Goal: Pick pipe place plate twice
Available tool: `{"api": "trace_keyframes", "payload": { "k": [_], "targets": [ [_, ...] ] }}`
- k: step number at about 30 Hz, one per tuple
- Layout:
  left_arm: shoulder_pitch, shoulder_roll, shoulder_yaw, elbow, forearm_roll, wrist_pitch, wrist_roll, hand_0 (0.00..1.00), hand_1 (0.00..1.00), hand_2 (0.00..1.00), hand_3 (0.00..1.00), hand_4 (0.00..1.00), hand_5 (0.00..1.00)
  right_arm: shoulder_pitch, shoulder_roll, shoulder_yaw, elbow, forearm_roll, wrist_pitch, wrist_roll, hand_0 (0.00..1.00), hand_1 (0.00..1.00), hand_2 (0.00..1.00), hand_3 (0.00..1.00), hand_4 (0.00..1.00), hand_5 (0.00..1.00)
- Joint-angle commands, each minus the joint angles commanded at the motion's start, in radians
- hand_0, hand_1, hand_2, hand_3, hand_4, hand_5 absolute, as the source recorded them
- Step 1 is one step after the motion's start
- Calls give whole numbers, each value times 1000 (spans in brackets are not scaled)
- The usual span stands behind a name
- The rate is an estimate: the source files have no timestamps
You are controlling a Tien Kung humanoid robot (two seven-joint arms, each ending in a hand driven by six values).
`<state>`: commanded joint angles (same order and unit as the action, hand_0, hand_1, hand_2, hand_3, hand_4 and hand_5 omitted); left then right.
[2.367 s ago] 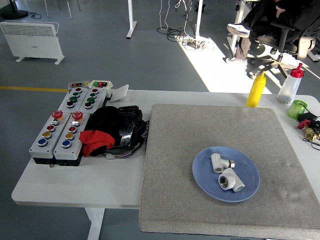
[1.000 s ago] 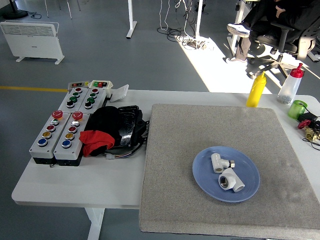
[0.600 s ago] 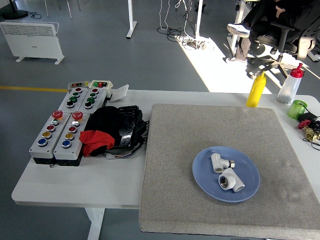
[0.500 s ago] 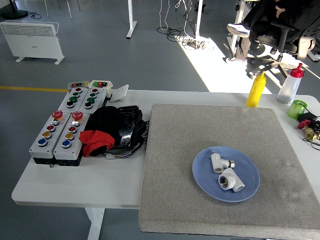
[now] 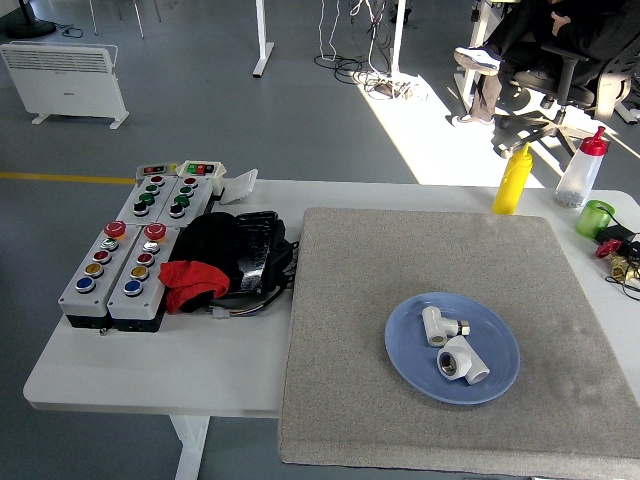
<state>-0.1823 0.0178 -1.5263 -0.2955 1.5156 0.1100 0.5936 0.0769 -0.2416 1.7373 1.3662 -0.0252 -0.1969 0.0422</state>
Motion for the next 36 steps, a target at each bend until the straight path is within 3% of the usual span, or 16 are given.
{"api": "trace_keyframes", "payload": {
  "k": [4, 10, 13, 16, 18, 19, 22, 28, 34, 36],
  "targets": [
    [42, 1, 44, 22, -133, 23, -77, 650, 611, 610, 606, 303, 998, 4, -1, -2, -1, 0, -1, 0, 736, 645, 649, 644, 482, 500],
    [85, -6, 14, 20, -140, 23, -99, 647, 607, 601, 592, 304, 998, 9, -2, -7, -2, 1, -1, 1, 734, 644, 647, 641, 470, 489],
    [123, -18, -51, -9, -36, -29, -47, 649, 607, 603, 590, 301, 998, 11, -2, -13, -2, 1, 0, 0, 733, 642, 647, 637, 464, 482],
    [141, -18, -67, -35, 53, -73, 2, 649, 607, 603, 590, 301, 998, 9, -3, -16, -2, 1, -1, 1, 733, 642, 647, 637, 464, 482],
    [150, -18, -73, -69, 132, -132, 52, 649, 607, 603, 590, 301, 998, 7, -4, -19, -4, 1, -2, 2, 733, 642, 647, 637, 464, 482],
    [150, -18, -73, -77, 161, -147, 52, 649, 607, 603, 590, 301, 998, 6, -4, -19, -4, 1, -2, 2, 733, 642, 647, 637, 464, 482],
    [144, -18, -86, -118, 285, -250, 52, 650, 609, 607, 590, 300, 998, 2, -3, -25, -5, 1, -2, 2, 732, 639, 646, 634, 462, 481],
    [125, -18, -136, -110, 427, -230, 52, 652, 613, 621, 598, 285, 998, 1, 0, -39, -9, 1, -1, 2, 731, 637, 645, 632, 460, 477],
    [121, -18, -146, -96, 379, -175, 52, 652, 613, 623, 596, 279, 998, 3, -1, -40, -11, 0, -2, 3, 731, 637, 645, 630, 458, 475],
    [117, -18, -171, -93, 350, -135, 52, 652, 613, 623, 596, 279, 998, 5, 0, -39, -13, 0, -2, 4, 731, 637, 645, 630, 458, 475]
  ]
}}
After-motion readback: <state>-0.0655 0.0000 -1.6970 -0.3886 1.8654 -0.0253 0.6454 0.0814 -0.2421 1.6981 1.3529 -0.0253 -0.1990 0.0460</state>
